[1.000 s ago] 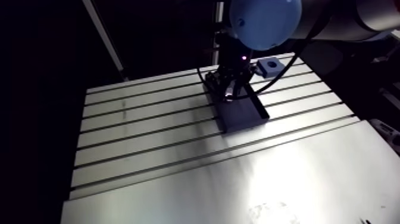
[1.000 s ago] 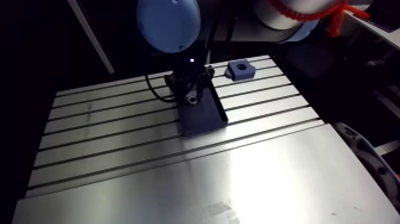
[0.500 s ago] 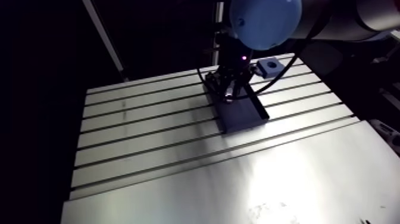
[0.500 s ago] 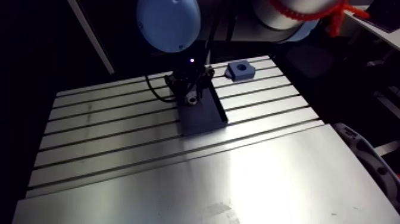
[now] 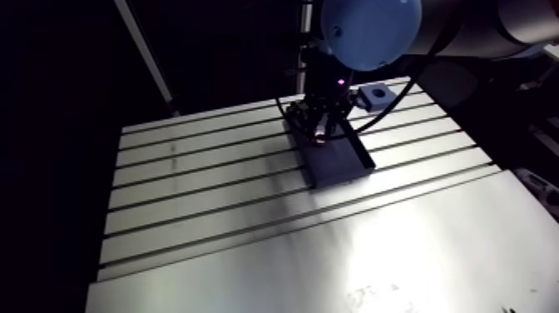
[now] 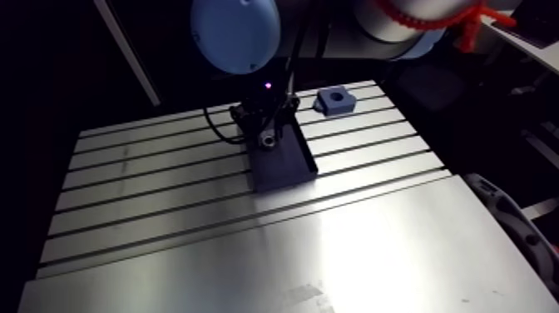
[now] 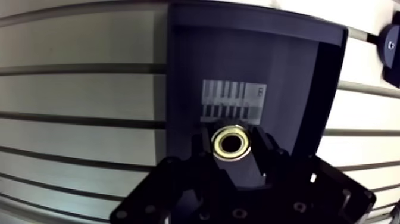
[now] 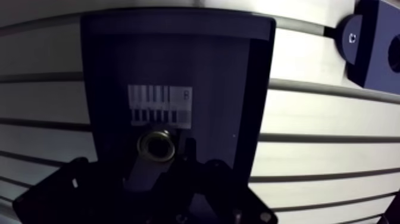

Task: Pick up the bearing and press it into the housing until flush.

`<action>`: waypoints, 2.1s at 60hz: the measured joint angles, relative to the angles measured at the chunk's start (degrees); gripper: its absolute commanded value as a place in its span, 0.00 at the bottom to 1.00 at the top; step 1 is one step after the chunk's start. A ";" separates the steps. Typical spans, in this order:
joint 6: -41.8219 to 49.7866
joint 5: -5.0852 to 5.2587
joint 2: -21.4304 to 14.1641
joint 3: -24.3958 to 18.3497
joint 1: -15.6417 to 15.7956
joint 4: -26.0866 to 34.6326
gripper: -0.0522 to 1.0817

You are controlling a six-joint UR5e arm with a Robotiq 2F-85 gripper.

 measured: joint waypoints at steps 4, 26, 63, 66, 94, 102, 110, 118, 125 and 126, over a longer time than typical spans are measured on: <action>-0.03 0.00 -0.23 -0.07 -0.03 0.17 0.52; -0.19 -0.06 -2.01 -1.34 -0.44 3.85 0.52; -3.55 -0.44 -2.55 -9.28 -4.90 11.38 0.53; -3.79 -0.46 -2.05 -10.37 -5.43 11.83 0.53; -4.34 -1.31 2.38 -16.69 -8.88 12.85 0.54; -4.36 -1.36 3.34 -17.76 -9.77 12.71 0.54; -4.45 -1.35 4.21 -18.67 -10.68 12.52 0.54; -4.66 -1.33 5.02 -19.50 -11.40 12.05 0.55; -4.80 -1.31 5.96 -20.27 -11.91 11.56 0.54; -4.82 -1.31 6.09 -20.38 -11.96 11.51 0.54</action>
